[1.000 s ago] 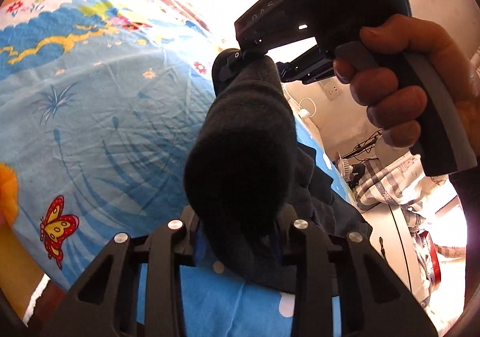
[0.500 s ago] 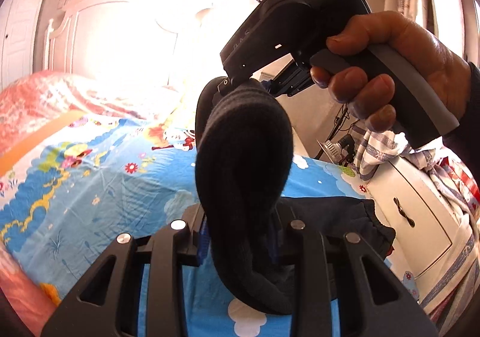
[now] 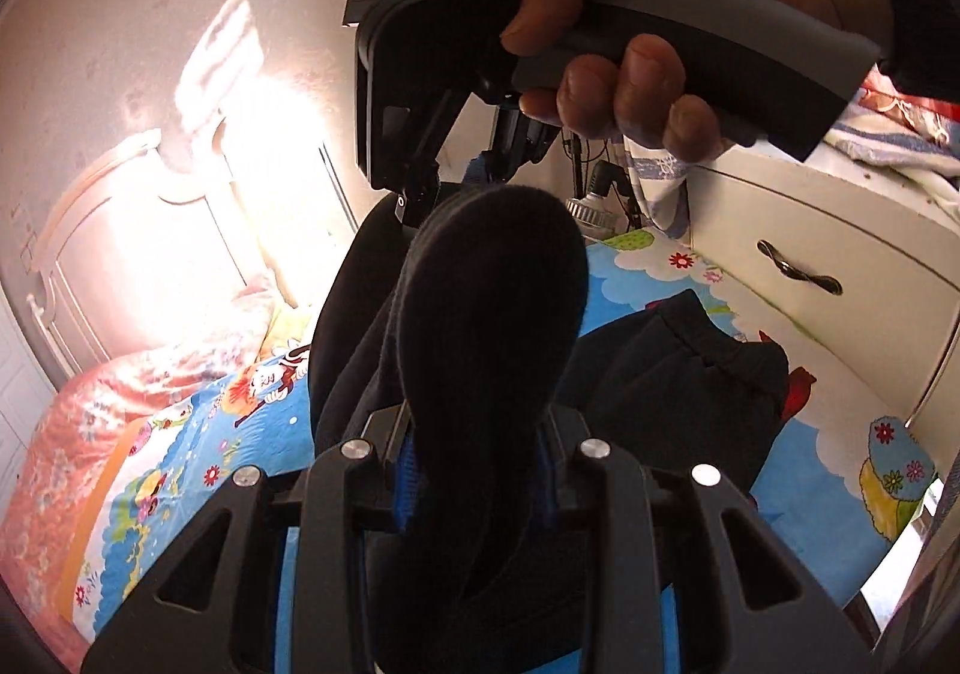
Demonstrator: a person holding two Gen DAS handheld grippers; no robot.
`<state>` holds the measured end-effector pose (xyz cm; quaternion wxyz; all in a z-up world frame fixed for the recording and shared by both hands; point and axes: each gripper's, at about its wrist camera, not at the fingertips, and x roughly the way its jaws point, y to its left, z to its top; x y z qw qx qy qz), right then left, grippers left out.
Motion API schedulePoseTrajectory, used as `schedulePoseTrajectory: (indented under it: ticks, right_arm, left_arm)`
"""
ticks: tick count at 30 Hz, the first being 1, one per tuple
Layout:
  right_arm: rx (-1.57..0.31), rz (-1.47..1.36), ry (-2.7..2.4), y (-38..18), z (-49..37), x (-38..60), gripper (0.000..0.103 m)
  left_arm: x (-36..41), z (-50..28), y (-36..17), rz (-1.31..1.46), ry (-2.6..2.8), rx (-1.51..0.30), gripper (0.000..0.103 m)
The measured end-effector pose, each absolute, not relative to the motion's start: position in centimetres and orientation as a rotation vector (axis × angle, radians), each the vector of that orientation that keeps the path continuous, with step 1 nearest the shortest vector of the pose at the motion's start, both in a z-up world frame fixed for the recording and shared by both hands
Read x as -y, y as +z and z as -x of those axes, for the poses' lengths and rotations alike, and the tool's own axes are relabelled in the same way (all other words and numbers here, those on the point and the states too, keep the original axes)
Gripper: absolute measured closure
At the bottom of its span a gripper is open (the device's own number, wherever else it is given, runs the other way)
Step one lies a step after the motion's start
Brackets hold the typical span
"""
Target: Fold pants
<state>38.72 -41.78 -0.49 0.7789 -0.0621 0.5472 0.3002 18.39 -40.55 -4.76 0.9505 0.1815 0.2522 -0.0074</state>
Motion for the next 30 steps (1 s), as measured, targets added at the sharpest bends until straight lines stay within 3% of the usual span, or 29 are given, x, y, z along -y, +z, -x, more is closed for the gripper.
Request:
schedulePoseTrajectory:
  ticks: [17, 20, 22, 24, 25, 30]
  right_arm:
    - [-1.254, 0.113, 0.543, -11.7, -40.2, 52.6, 0.074]
    - [-1.275, 0.073, 0.547, -12.5, -40.6, 53.6, 0.073]
    - [-1.265, 0.052, 0.57, -11.8, -40.8, 53.8, 0.062]
    - [-1.227, 0.039, 0.525, -11.5, -41.1, 54.1, 0.034]
    - [-1.235, 0.038, 0.512, -11.8, -41.3, 54.2, 0.034]
    - [-1.252, 0.028, 0.533, -12.5, -41.7, 53.9, 0.035]
  left_arm:
    - [52.3, -20.2, -17.5, -0.758, -0.114, -0.585, 0.072]
    - [53.1, -19.8, -18.9, -0.816, -0.122, -0.575, 0.058]
    - [53.3, -19.0, -19.2, -0.851, -0.127, -0.561, 0.046]
    - [53.5, -18.7, -19.4, -0.88, -0.114, -0.542, 0.046]
    - [53.5, -18.7, -19.5, -0.889, -0.109, -0.535, 0.045]
    - [53.3, -18.2, -19.2, -0.91, -0.094, -0.508, 0.07]
